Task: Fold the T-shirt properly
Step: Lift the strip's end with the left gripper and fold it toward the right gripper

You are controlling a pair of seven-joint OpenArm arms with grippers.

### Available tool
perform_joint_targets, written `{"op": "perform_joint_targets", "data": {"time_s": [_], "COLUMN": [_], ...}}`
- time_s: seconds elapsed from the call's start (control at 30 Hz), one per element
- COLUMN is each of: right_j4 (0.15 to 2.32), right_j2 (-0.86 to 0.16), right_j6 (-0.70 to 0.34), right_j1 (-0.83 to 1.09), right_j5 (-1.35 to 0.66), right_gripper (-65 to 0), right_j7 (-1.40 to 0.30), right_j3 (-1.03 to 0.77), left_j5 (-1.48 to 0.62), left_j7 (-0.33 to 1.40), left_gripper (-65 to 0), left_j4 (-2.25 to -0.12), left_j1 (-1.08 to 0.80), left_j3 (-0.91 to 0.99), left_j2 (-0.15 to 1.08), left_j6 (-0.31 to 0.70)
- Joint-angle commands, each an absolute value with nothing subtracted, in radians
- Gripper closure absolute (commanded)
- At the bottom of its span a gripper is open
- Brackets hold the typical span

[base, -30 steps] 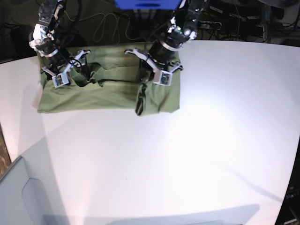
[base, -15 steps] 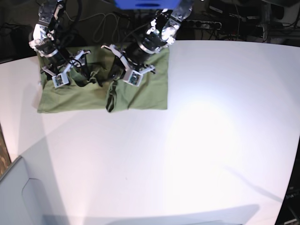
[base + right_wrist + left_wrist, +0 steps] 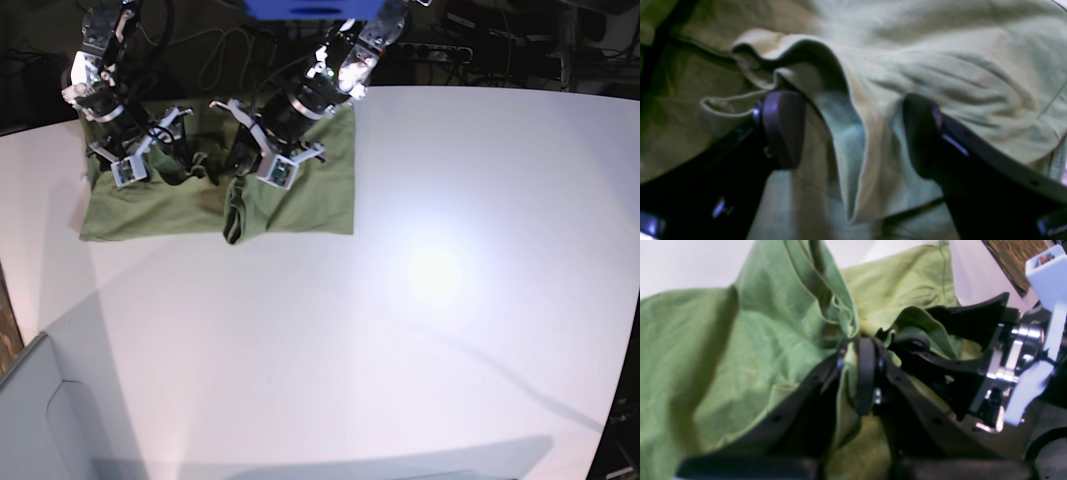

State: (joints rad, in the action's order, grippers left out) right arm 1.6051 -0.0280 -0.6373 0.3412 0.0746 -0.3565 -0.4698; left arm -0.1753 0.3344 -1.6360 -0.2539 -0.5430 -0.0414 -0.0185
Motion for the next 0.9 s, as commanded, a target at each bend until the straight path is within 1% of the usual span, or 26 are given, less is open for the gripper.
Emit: {"op": "perform_joint_targets", "data": {"time_s": [0.0,0.13,0.23,0.27,0.3,0.43,0.57,0.73,0.8,0.87], "right_j4": [1.618,1.618,1.618,1.618,1.618,1.618,1.618,1.621,1.626,1.627], "right_j2": [-0.036,-0.036,-0.036,-0.036,-0.036,-0.036,-0.036,-0.036,-0.036,-0.036], "right_j6": [-0.65,-0.65,-0.65,-0.65,-0.65,-0.65,-0.65,-0.65,-0.65,-0.65], "right_j1": [0.341,0.341,0.343,0.343,0.343,0.344,0.348,0.348,0.349,0.348], "right_j5": [0.061,0.061,0.061,0.061,0.061,0.061,0.061,0.061,0.061,0.061], "right_gripper": [-43.9,-43.9,-43.9,-43.9,-43.9,-43.9,-43.9,-44.2,-44.4,-44.5], "right_j7": [-0.346,-0.346,-0.346,-0.346,-0.346,-0.348,-0.348,-0.348,-0.348,-0.348], "right_j3": [-0.472,-0.472,-0.472,-0.472,-0.472,-0.472,-0.472,-0.473,-0.473,-0.473], "left_j5": [-0.186,-0.189,-0.189,-0.189,-0.189,-0.191,-0.191,-0.193,-0.193,-0.193], "left_j7": [0.315,0.337,0.378,0.38,0.38,0.38,0.39,0.378,0.372,0.372], "left_gripper": [0.0,-0.1,-13.9,-17.9,-20.3,-21.6,-22.4,-31.0,-33.5,-34.7], "left_j4": [-1.653,-1.653,-1.659,-1.666,-1.67,-1.722,-1.828,-1.957,-2.003,-2.017], "left_j1": [-0.249,-0.251,-0.251,-0.252,-0.255,-0.265,-0.306,-0.36,-0.378,-0.387], "left_j3": [-0.55,-0.55,-0.549,-0.549,-0.549,-0.549,-0.549,-0.544,-0.541,-0.524], "left_j2": [-0.054,-0.054,-0.054,-0.053,-0.051,-0.048,-0.047,0.027,0.064,0.097], "left_j6": [-0.01,-0.01,-0.01,-0.01,-0.01,-0.01,-0.01,-0.01,-0.01,-0.01]}}
